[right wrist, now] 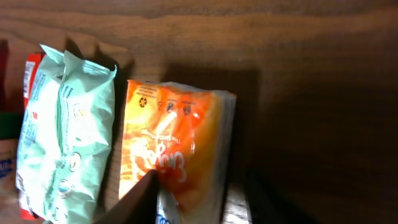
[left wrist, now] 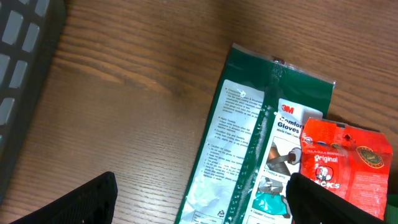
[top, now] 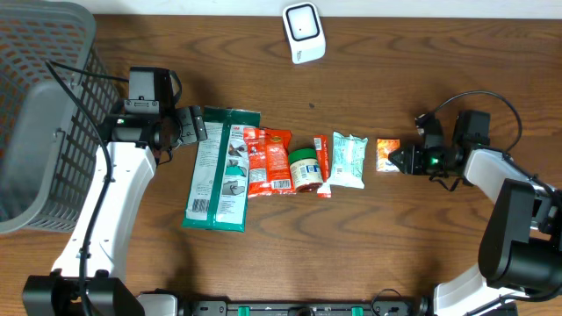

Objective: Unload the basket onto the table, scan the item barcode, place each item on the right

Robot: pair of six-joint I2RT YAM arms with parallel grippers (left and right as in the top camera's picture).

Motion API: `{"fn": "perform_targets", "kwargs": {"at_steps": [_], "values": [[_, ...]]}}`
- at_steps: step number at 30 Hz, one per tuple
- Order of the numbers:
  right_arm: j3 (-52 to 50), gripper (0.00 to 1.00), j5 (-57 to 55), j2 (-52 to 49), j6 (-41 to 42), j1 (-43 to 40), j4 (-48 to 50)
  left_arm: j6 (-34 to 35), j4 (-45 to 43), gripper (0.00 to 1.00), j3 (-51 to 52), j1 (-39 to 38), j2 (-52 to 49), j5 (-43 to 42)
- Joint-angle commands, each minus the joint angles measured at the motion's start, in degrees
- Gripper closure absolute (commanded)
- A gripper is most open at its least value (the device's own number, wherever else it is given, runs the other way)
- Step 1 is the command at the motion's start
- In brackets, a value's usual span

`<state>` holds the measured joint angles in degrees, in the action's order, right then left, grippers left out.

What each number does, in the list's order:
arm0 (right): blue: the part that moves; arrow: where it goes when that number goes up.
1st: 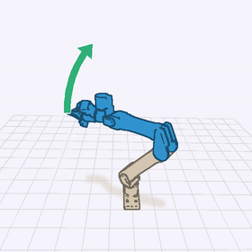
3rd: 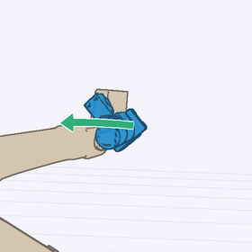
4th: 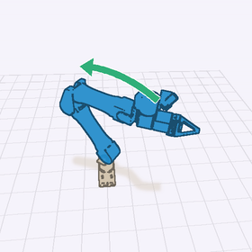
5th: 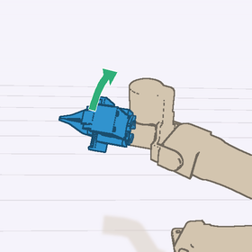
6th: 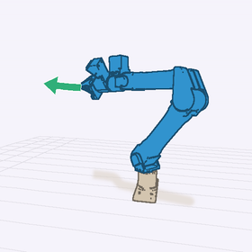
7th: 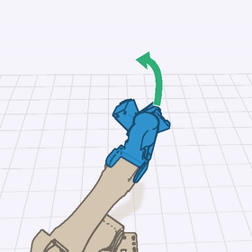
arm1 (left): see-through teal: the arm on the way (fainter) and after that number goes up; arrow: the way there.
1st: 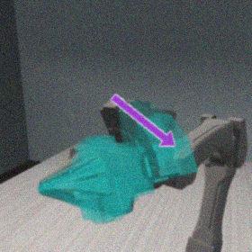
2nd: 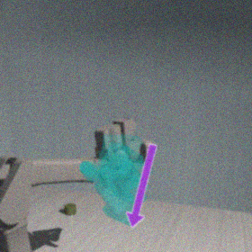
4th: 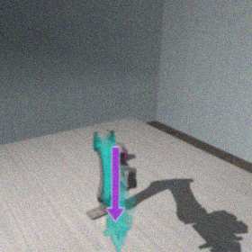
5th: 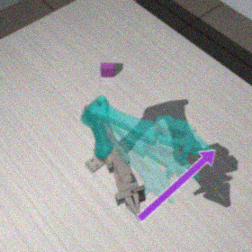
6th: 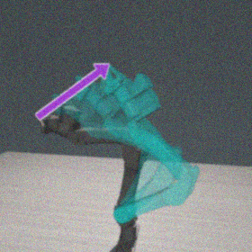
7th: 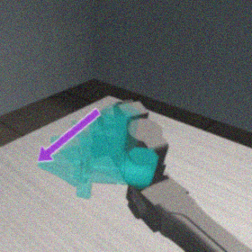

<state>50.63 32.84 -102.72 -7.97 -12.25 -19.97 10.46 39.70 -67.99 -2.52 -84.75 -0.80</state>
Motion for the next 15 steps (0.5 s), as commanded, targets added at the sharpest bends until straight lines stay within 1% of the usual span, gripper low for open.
{"fn": "perform_targets", "kwargs": {"at_steps": [1,4,6,10,12,13,15], "values": [[-1.16,0.75,1.79,0.42,0.68,0.35,0.07,-0.37,0.13,0.13,-0.7,0.09,0.2,0.13],[-0.22,0.88,1.49,0.9,0.68,0.22,-0.61,-0.35,0.13,0.12,-0.7,0.11,0.2,0.13],[1.2,0.91,0.42,1.92,0.81,0.24,-2.38,-0.37,0.13,0.13,-0.7,0.09,0.2,0.13],[5.53,0.97,-7.23,6.12,3.28,1.51,-8.7,-0.35,0.13,0.12,-0.7,0.11,0.2,0.13],[6.54,0.99,-12.48,8.57,5.03,3.41,-10.32,-0.37,0.13,0.13,-0.7,0.09,0.2,0.13],[6.6,0.99,-19.82,10.99,6.86,6.73,-11.19,-0.37,0.13,0.13,-0.7,0.11,0.2,0.13],[6.6,0.99,-29.27,12.41,8.57,11.17,-12.7,-0.37,0.13,0.12,-0.7,0.11,0.2,0.13]]}}
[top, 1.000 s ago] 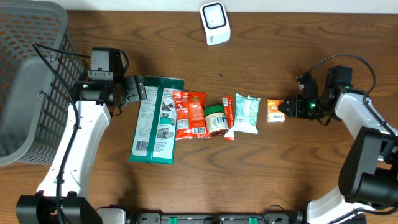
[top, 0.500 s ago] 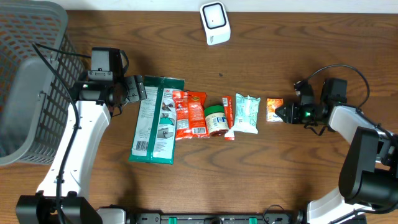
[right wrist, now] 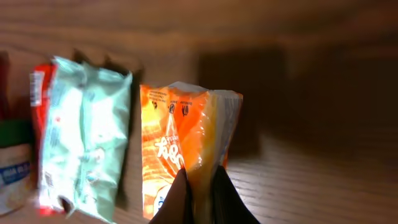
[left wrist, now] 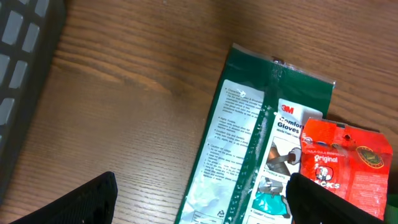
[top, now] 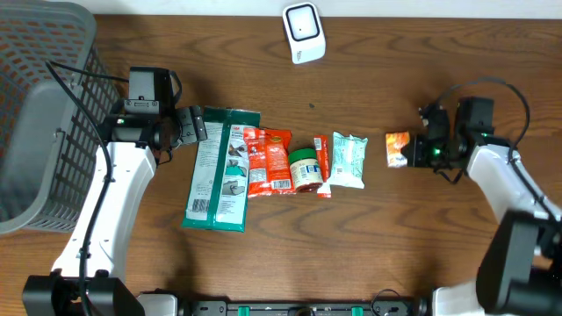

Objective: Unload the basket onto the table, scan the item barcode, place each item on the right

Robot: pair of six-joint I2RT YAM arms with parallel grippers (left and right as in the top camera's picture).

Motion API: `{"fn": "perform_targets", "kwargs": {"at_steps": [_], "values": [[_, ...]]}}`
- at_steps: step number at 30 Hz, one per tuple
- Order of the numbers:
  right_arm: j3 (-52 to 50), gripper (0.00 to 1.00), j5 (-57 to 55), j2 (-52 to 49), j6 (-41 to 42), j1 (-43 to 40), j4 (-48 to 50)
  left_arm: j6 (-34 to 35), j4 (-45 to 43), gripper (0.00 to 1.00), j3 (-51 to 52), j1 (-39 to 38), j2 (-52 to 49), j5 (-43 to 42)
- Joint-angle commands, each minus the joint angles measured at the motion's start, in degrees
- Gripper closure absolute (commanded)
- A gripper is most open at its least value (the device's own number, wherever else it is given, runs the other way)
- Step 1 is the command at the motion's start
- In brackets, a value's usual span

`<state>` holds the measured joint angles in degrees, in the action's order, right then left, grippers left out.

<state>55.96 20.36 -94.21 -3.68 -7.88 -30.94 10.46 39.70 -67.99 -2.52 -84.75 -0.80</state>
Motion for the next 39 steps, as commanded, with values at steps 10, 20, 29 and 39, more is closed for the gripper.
{"fn": "perform_targets", "kwargs": {"at_steps": [10,20,29,39], "values": [[1.22,0.98,-54.05,-1.79,12.48,27.3,-5.7,-0.37,0.13,0.13,-0.7,0.11,0.2,0.13],[1.25,0.85,-53.51,-6.71,13.53,31.54,-4.48,-0.37,0.13,0.13,-0.7,0.09,0.2,0.13],[1.66,0.63,-51.52,-6.6,13.49,31.56,-4.37,-0.35,0.13,0.13,-0.7,0.11,0.2,0.13],[5.27,0.61,-44.63,-6.6,13.49,31.56,-6.56,-0.37,0.15,0.13,-0.7,0.11,0.2,0.13]]}}
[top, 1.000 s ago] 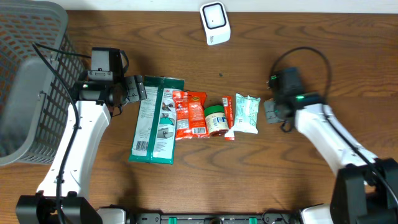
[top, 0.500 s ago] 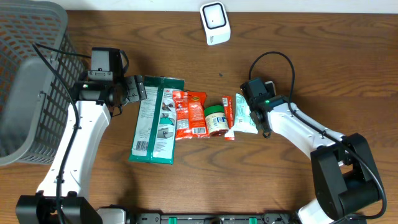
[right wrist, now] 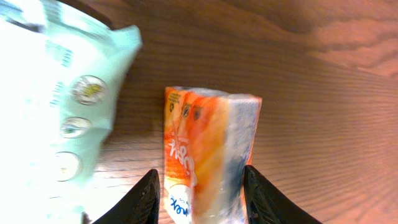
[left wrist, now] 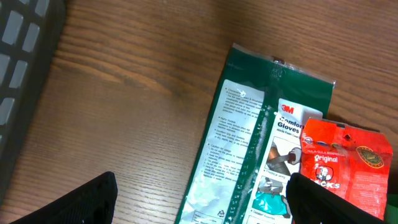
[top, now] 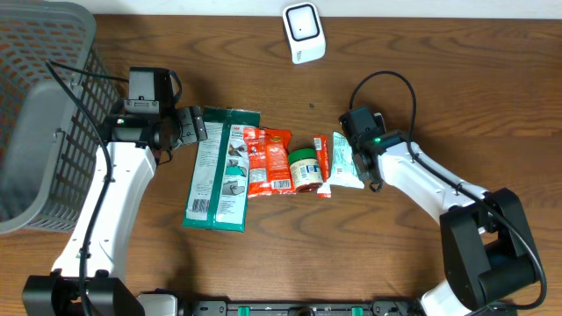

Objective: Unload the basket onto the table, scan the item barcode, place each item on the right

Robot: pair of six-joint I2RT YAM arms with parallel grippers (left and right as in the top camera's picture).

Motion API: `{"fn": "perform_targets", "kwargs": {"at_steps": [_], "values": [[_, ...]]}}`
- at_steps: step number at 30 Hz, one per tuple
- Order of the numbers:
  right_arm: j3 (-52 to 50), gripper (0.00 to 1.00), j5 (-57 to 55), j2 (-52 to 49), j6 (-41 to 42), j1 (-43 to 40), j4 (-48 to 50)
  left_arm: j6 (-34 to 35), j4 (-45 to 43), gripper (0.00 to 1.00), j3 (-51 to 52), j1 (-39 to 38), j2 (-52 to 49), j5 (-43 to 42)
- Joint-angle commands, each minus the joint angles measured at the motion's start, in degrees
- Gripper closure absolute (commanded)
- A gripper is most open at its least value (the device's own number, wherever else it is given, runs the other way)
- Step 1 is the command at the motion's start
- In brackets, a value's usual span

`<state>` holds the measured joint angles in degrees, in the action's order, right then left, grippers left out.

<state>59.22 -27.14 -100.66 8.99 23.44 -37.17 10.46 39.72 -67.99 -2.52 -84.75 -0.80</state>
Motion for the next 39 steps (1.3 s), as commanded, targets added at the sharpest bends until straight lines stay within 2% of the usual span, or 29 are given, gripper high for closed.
{"fn": "perform_targets", "kwargs": {"at_steps": [1,16,21,23,24,26,33,39], "values": [[2.49,0.61,3.3,-0.15,0.83,0.24,-0.63,-0.37,0.13,0.12,-0.7,0.11,0.2,0.13],[4.52,0.57,3.08,0.09,0.81,-1.51,-1.68,-0.37,0.13,0.13,-0.7,0.11,0.2,0.13],[10.27,0.55,3.87,1.36,0.81,-3.61,-7.28,-0.35,0.13,0.12,-0.7,0.11,0.2,0.13],[12.68,0.48,6.05,1.77,0.81,-4.63,-9.7,-0.35,0.13,0.13,-0.7,0.09,0.2,0.13],[14.08,0.39,9.27,1.86,0.79,-5.81,-11.34,-0.37,0.13,0.13,-0.7,0.11,0.2,0.13],[14.32,0.3,14.19,1.86,0.11,-7.65,-12.02,-0.35,0.13,0.13,-0.7,0.11,0.2,0.13],[10.45,0.33,21.27,1.53,0.11,-14.29,-10.64,-0.37,0.15,0.13,-0.7,0.11,0.2,0.13],[7.32,0.36,25.11,1.53,-3.65,-14.27,-8.7,-0.37,0.13,0.13,-0.7,0.09,0.2,0.13]]}}
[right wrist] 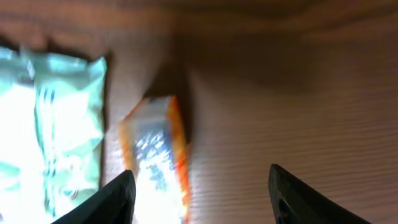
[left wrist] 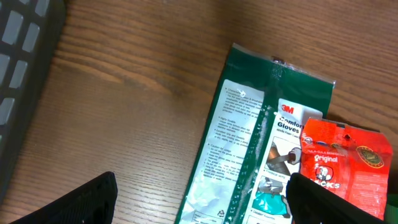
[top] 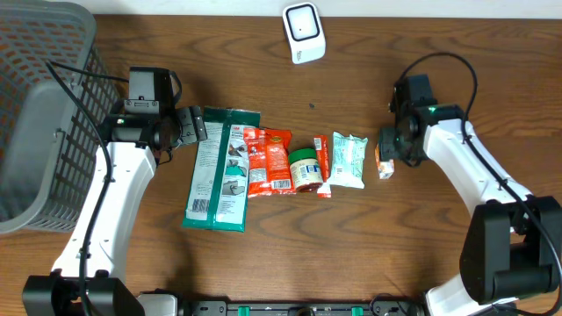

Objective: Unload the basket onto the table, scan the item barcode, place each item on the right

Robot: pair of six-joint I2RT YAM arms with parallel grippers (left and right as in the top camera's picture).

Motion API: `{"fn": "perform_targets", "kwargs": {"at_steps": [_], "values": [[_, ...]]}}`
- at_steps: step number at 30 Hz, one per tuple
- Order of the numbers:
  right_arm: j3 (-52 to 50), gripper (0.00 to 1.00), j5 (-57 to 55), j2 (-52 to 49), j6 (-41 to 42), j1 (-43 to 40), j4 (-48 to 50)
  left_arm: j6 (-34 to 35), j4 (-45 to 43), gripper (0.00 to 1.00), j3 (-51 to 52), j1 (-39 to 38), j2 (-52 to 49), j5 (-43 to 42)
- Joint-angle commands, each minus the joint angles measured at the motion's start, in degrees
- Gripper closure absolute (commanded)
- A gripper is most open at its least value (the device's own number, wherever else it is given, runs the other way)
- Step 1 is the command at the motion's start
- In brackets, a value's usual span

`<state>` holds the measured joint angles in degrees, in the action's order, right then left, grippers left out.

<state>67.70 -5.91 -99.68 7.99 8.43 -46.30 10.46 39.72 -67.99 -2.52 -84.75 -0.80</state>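
Note:
The small orange snack pack [top: 384,163] lies on the table just right of the mint-green pack [top: 349,160]. In the right wrist view the orange pack [right wrist: 155,163] shows a pale printed face with orange edges and looks blurred. My right gripper [right wrist: 200,180] hangs open above it, fingers wide apart and touching nothing; in the overhead view this right gripper [top: 392,146] is directly over the pack. The white scanner [top: 303,32] stands at the back centre. My left gripper [left wrist: 200,186] is open over the top of the green glove pack [left wrist: 249,143].
A row of goods lies mid-table: the glove pack [top: 219,168], a red snack bag [top: 268,161], a green-lidded jar [top: 305,168] and a thin red pack [top: 322,165]. A grey mesh basket [top: 39,105] fills the left edge.
My right gripper held the orange pack between its fingers beside the mint-green pack. Now it is open, further right, and the pack lies on the table with a different face up.
The right gripper first stood around the orange pack at the right of the row. Then it was shut on the pack and held it off the table. Later it held the pack near the mint-green pack. Now the pack lies released. The left arm stayed still.

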Motion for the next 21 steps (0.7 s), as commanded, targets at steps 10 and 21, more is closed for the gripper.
{"fn": "perform_targets", "kwargs": {"at_steps": [10,21], "values": [[-1.2,0.37,3.74,0.15,-3.78,1.33,1.11,-0.35,0.13,0.13,-0.7,0.11,0.2,0.13],[-3.98,0.46,4.48,-0.74,-3.78,2.54,3.21,-0.37,0.13,0.13,-0.7,0.11,0.2,0.13]]}}
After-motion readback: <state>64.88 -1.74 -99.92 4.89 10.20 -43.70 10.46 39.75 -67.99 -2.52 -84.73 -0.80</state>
